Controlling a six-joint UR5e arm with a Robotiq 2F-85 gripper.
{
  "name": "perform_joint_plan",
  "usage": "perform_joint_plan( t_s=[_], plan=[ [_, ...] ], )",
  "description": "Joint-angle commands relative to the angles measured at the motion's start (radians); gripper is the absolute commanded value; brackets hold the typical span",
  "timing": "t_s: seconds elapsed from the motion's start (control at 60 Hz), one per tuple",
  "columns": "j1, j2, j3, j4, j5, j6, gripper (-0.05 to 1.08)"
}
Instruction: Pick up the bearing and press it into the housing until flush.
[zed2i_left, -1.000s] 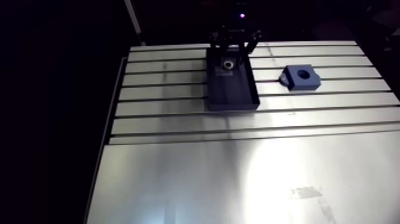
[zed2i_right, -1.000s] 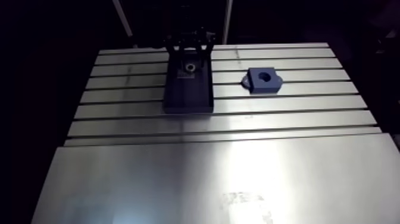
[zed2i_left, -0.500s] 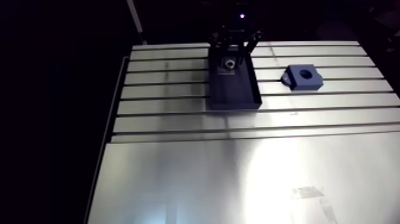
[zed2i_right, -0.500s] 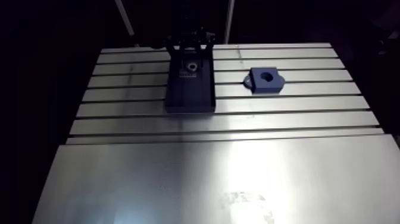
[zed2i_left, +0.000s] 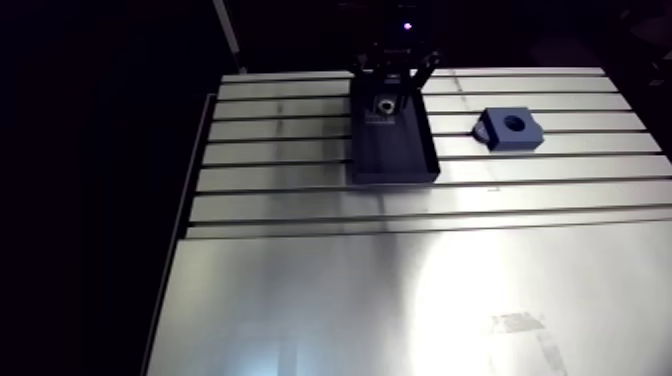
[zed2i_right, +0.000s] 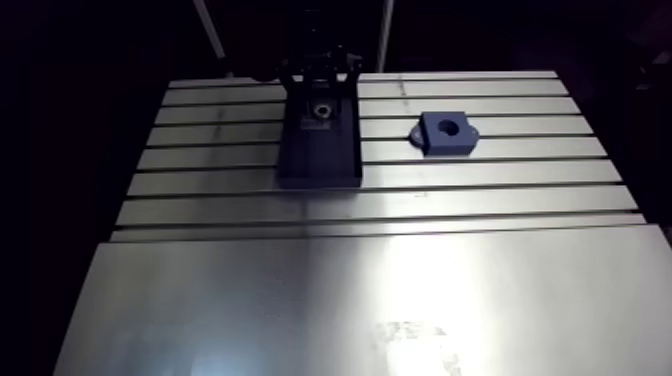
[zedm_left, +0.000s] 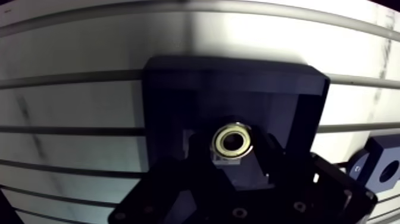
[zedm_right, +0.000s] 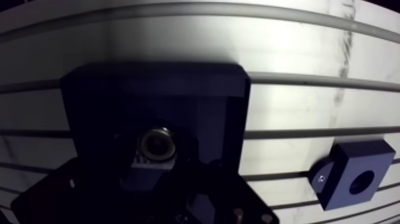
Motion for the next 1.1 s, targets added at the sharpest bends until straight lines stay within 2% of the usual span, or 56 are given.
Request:
perform_joint_plan(
  t_s=[0.017, 0.817, 0.983, 1.1],
  plan=[
    [-0.003, -0.001, -0.001, 0.0, -0.001, 0.0, 0.49],
    [-0.001, -0.002, 0.001, 0.0, -0.001, 0.0, 0.56],
    [-0.001, -0.01, -0.003, 0.0, 0.004, 0.0, 0.57],
    [-0.001, -0.02, -0.002, 0.002, -0.003, -0.004, 0.58]
  ],
)
